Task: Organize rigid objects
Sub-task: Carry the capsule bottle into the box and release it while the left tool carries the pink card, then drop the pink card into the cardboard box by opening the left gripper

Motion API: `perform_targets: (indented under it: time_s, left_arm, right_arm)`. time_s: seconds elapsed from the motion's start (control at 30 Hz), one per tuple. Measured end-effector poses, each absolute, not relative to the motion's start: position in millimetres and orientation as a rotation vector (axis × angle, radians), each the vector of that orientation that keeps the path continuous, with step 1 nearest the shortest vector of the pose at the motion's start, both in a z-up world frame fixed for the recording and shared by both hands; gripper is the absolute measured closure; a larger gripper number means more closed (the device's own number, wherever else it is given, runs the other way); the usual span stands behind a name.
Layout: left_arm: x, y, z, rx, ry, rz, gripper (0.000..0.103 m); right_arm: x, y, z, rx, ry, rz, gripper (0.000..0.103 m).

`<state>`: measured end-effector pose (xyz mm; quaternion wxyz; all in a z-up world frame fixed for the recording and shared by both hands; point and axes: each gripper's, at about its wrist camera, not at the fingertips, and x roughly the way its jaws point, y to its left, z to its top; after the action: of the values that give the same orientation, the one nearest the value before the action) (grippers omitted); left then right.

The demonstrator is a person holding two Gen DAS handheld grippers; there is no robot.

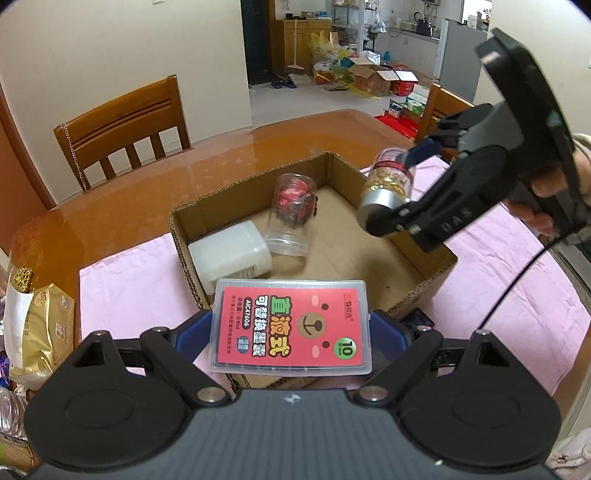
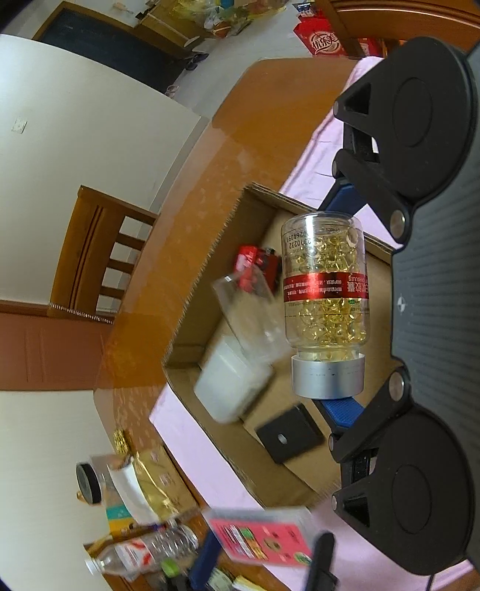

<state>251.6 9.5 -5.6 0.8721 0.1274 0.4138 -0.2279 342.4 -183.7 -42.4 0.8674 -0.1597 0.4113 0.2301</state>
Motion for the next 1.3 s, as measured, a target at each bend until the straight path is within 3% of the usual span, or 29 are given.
perform_targets:
  time_s: [0.07,0.9,1.3]
  left_arm:
    - [255,8,-6,0.270,0.863,-0.473,0.013]
    - [283,-29,-57,0.183,0.942,-0.470,0.013]
    - [268,-21,-45,0.176,0.858,-0.361,0.004]
  right_arm:
    - [352,-183,-45,-0.336,0.851,0.461,0.000]
    - [307,-224,-41,-0.244,0.834,0.304,0.000]
    - [273,-228,-69,-0.195,0.902,0.238,0.000]
